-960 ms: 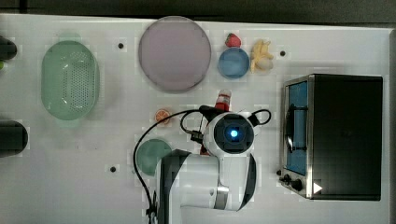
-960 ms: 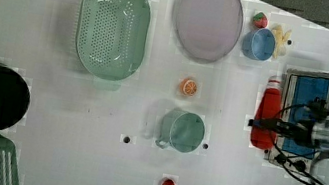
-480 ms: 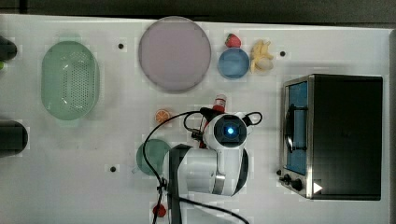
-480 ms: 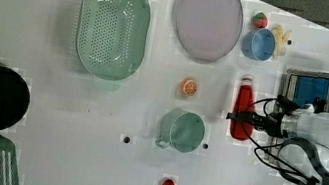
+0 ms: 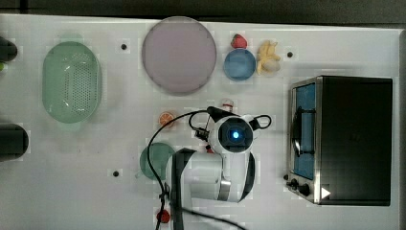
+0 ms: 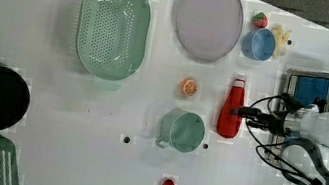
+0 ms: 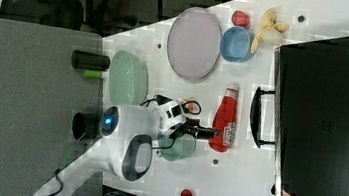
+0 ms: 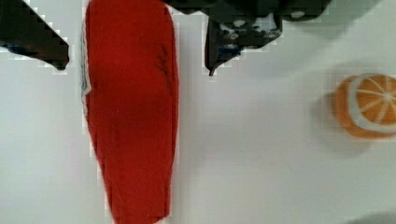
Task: Pick ketchup from plate and place it on table.
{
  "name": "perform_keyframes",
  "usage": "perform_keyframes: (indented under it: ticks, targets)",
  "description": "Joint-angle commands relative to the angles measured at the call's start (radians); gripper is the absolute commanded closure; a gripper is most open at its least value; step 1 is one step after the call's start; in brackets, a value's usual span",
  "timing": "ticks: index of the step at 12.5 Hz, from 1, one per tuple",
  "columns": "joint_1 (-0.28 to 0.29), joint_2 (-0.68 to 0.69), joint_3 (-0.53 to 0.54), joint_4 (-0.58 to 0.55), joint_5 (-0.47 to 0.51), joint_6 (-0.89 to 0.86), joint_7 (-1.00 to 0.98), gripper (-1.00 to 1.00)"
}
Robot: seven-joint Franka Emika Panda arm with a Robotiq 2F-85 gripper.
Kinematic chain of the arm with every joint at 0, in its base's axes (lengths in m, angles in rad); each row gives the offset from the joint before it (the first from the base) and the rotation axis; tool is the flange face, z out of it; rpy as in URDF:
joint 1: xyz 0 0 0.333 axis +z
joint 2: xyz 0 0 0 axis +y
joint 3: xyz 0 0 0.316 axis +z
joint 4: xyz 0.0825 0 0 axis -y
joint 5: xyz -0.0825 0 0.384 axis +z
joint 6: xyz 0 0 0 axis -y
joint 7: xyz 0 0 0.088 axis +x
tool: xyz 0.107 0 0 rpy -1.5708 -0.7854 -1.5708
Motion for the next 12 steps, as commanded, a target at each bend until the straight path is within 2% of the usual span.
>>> perform_keyframes:
  ticks: [1,3,6,9,12]
  targets:
    - [0.001,-0.197,0.02,0.072,0.009,-0.082,0.209,-1.0]
    - [0.002,-0.304,0.026,0.125,0.007,-0.206,0.342,-1.0]
    - [0.002,-0.419,0.028,0.238,0.006,-0.482,0.521,-1.0]
    - [0.002,-0.462,0.03,0.375,0.003,-0.706,0.563,-1.0]
    - [0.002,-0.466,0.033,0.444,0.002,-0.882,0.563,-1.0]
